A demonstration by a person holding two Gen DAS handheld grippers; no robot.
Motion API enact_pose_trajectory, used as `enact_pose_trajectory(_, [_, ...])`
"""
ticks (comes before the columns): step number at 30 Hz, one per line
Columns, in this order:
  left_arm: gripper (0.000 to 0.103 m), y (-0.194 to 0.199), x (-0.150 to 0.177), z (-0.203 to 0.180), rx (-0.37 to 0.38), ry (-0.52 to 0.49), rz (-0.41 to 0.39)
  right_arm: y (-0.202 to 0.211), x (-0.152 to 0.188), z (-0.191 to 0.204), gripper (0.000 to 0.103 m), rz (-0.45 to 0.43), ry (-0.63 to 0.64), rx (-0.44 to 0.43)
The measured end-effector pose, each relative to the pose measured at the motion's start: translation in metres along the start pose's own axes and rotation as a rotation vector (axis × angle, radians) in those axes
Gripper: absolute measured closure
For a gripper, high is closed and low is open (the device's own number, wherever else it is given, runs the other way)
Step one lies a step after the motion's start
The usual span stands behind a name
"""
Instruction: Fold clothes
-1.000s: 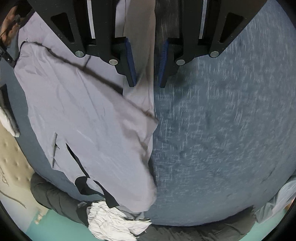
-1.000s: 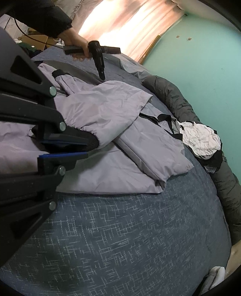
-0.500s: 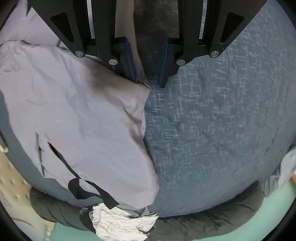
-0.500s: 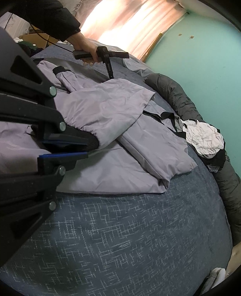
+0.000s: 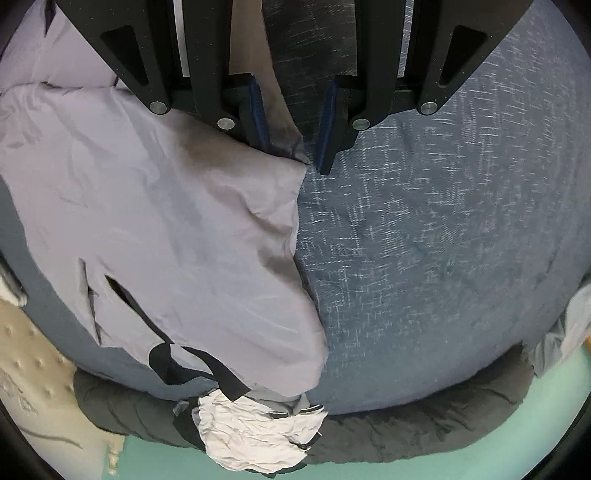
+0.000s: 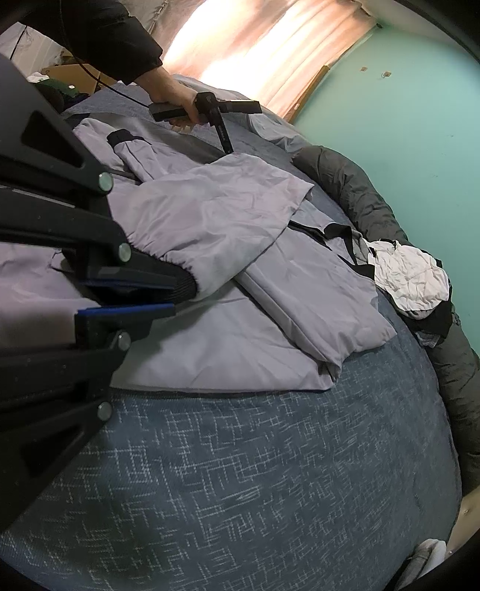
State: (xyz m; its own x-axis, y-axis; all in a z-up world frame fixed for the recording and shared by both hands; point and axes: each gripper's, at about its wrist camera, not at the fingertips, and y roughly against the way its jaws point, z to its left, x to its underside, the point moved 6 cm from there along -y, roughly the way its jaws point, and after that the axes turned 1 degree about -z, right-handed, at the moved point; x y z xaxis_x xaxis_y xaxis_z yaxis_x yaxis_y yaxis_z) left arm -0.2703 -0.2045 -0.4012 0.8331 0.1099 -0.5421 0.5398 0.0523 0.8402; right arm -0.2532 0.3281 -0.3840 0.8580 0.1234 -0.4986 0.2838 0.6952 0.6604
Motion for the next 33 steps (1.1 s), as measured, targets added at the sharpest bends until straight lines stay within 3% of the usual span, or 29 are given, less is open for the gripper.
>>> enact_pose_trajectory(1, [0.076, 0.000, -0.001, 0.000, 0.001, 0.006, 0.001, 0.000, 0.000, 0.000, 0.095, 0.000, 0.000, 0.001])
enact_pose_trajectory(5, [0.093, 0.007, -0.006, 0.003, -0.025, 0.009, -0.003, -0.001, -0.001, 0.002, 0.095, 0.003, 0.008, -0.003])
enact_pose_trajectory(13, [0.094, 0.014, -0.007, 0.025, -0.098, 0.033, 0.031, -0.016, 0.007, 0.024, 0.095, 0.056, 0.089, -0.011])
enact_pose_trajectory(21, [0.094, 0.011, 0.003, 0.026, -0.114, 0.054, 0.057, -0.028, 0.011, 0.030, 0.095, 0.085, 0.106, -0.007])
enact_pose_trajectory(30, [0.090, 0.032, 0.027, 0.035, 0.072, 0.163, 0.024, -0.030, 0.005, 0.025, 0.095, 0.071, 0.076, -0.019])
enact_pose_trajectory(33, [0.082, 0.033, 0.040, 0.042, 0.134, 0.216, 0.035, -0.030, 0.004, 0.027, 0.095, 0.068, 0.076, -0.019])
